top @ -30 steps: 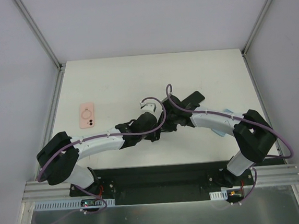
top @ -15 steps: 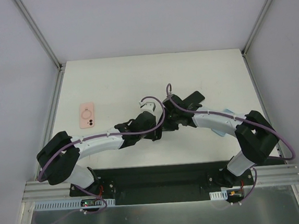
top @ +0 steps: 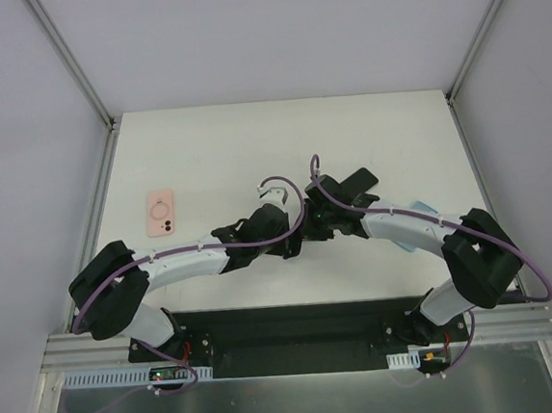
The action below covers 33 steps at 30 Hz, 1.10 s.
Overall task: Take the phone out of the phone case
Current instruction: Remove the phone case from the phone.
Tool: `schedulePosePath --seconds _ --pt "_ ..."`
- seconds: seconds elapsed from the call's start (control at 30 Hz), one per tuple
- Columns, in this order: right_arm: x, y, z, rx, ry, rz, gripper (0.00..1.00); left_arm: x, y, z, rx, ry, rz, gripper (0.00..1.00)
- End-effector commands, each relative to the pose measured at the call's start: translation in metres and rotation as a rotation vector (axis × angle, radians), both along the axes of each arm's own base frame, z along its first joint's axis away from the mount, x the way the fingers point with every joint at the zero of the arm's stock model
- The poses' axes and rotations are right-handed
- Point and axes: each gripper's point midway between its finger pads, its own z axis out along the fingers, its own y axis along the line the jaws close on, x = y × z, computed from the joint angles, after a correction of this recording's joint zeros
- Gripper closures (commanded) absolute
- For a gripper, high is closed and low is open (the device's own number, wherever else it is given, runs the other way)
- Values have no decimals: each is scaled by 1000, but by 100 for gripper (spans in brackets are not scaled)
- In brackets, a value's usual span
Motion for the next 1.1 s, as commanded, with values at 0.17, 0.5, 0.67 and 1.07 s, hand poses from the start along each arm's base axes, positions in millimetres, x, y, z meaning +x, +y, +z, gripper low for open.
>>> schedulePosePath --seconds 0.17,0.5,0.67,1.07 --pt "-72 -142 -59 -551 258 30 99 -3 133 -55 477 76 218 100" --pt "-80 -148 -76 -595 326 -5 99 -7 131 -51 410 102 222 100" --pt "-81 -148 -77 -603 313 -3 99 -5 139 -50 385 123 248 100" --pt "-78 -105 -67 -422 336 -120 94 -7 116 -26 337 47 240 100"
